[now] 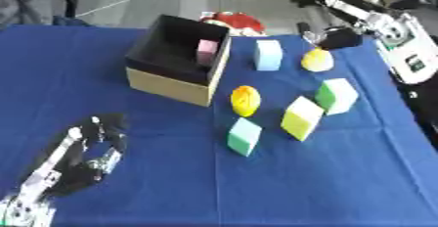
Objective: Pick up objects on the table and place them in the box.
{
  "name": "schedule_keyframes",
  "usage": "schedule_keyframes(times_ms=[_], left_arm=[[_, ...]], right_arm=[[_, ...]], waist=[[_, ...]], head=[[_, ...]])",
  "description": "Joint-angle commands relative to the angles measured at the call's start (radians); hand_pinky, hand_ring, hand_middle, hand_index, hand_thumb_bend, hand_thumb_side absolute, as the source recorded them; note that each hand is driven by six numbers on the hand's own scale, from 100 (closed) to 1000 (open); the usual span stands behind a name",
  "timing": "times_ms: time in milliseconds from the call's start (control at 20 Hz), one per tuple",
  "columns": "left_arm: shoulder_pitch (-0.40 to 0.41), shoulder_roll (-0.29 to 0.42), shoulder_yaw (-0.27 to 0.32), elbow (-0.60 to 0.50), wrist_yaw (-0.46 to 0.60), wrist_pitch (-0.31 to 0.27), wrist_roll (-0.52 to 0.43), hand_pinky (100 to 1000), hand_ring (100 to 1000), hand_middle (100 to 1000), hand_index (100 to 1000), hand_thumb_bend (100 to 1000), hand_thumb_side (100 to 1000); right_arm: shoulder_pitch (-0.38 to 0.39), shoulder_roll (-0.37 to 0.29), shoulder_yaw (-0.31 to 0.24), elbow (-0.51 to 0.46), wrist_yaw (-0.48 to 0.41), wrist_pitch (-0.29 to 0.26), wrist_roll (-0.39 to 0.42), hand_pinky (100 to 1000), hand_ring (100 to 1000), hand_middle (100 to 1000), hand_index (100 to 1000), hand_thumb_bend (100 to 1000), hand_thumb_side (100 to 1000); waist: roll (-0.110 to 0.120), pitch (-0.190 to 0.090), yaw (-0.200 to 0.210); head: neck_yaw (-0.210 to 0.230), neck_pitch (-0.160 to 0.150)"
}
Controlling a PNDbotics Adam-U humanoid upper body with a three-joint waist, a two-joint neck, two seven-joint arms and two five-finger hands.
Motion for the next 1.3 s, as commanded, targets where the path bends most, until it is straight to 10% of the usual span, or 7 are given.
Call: schedule_keyframes(times_ms=[50, 650, 1300], left_arm=[[-0.009, 0.0, -0.006, -0.016, 0.009, -0.002, -0.007, 727, 628, 661, 811, 187, 411], [-0.038, -0.004, -0.023, -0.021, 0.015, -0.005, -0.024, 726, 627, 658, 811, 190, 412], [-0.054, -0.006, -0.032, -0.024, 0.02, -0.008, -0.033, 727, 627, 657, 811, 189, 412]], right_arm=[[-0.064, 0.05, -0.07, 0.132, 0.086, 0.032, -0.076, 957, 875, 905, 993, 100, 278], [-0.142, 0.117, -0.176, 0.398, 0.317, 0.312, -0.473, 962, 916, 930, 1000, 100, 386], [-0.123, 0.145, -0.187, 0.452, 0.346, 0.457, -0.516, 958, 916, 925, 1000, 100, 517]], waist=[[0.021, -0.024, 0.007], [0.033, 0.011, 0.086], [0.049, 0.028, 0.11]], head=[[-0.023, 0.004], [-0.103, 0.004], [-0.137, -0.011]])
